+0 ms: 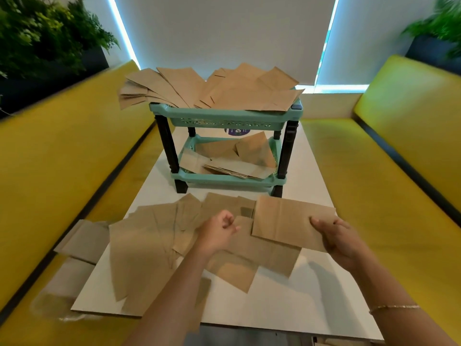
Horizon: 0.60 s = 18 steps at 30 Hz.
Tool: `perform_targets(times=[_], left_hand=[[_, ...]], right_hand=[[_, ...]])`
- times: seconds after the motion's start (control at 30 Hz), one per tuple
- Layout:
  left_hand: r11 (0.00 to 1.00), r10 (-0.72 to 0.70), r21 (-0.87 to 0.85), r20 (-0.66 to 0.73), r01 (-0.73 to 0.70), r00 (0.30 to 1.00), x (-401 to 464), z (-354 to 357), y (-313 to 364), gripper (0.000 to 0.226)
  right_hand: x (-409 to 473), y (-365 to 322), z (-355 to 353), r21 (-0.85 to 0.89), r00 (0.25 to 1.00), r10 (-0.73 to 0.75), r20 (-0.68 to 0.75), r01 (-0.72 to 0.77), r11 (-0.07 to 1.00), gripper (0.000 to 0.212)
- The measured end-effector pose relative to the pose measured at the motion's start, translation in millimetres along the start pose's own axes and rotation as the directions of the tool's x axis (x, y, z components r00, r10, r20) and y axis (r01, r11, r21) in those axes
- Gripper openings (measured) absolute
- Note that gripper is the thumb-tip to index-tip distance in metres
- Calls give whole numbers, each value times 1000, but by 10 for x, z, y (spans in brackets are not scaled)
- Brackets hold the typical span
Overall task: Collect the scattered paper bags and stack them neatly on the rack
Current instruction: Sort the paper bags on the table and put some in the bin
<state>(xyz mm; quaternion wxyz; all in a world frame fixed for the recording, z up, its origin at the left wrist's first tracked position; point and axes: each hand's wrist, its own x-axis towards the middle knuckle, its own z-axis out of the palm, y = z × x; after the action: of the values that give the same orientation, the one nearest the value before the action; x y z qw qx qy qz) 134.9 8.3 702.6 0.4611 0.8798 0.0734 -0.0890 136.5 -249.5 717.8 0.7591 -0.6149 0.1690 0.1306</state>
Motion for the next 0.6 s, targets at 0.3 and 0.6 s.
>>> perform_targets(times=[0.3, 0.6], left_hand=[[910, -33, -410, 84, 65, 996, -58, 433, 435, 9], [931, 50, -364, 195, 25, 979, -95, 1251, 817, 8]], right_hand=[[-65, 101, -298, 80, 992, -9, -125, 19, 997, 15], [-420, 88, -1373, -468, 760, -292, -580, -18, 883, 8]])
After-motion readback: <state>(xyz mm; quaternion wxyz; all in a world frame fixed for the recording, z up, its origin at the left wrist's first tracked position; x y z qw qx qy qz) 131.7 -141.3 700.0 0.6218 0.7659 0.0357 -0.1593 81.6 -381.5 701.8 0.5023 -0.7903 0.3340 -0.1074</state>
